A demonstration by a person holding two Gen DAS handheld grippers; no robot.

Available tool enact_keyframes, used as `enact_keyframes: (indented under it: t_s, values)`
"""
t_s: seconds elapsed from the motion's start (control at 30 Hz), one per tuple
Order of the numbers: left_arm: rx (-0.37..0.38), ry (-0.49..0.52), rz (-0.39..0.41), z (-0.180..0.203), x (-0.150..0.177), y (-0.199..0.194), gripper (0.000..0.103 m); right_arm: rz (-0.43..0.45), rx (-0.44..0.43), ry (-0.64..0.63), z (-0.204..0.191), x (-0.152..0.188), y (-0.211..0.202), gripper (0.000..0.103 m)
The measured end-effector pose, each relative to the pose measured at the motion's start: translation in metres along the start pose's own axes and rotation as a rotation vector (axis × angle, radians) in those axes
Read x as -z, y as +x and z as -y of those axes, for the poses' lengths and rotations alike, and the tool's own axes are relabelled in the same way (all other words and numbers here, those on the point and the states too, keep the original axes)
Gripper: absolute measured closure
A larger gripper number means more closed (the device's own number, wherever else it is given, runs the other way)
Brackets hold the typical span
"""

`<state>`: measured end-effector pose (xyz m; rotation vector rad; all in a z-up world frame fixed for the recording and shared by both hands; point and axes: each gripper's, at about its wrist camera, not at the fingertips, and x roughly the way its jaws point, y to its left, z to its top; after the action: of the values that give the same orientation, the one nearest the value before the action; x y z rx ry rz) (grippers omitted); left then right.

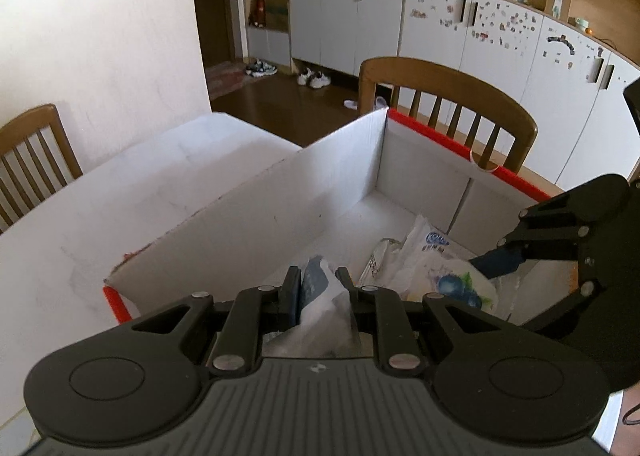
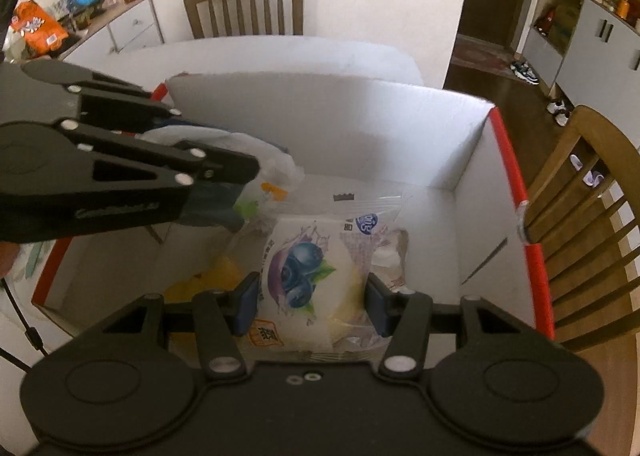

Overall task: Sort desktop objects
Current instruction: 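Lower both tools into the shoebox and open them to release both bags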

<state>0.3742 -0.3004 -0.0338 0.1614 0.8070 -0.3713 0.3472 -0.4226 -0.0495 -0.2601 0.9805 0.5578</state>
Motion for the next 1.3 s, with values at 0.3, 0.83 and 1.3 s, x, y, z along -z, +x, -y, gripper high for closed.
enact_keyframes:
  t_s: [0.3,0.83,1.3]
  values:
    - [0.038,-0.115,-0.074,-0.018,-0.006,0.022,0.086,-0.043,0.015,-0.045,-0.009,-0.001,0.015,0.049]
    - [0.051,-0.132,-0.15,-0.017,-0.003,0.032,0.04,-0.039,0.003,-0.035,-0.007,0.004,0.016,0.036]
    - [0.089,-0.163,-0.077,-0.02,-0.002,0.005,0.021,0.026,-0.013,-0.003,-0.007,-0.001,-0.011,0.025]
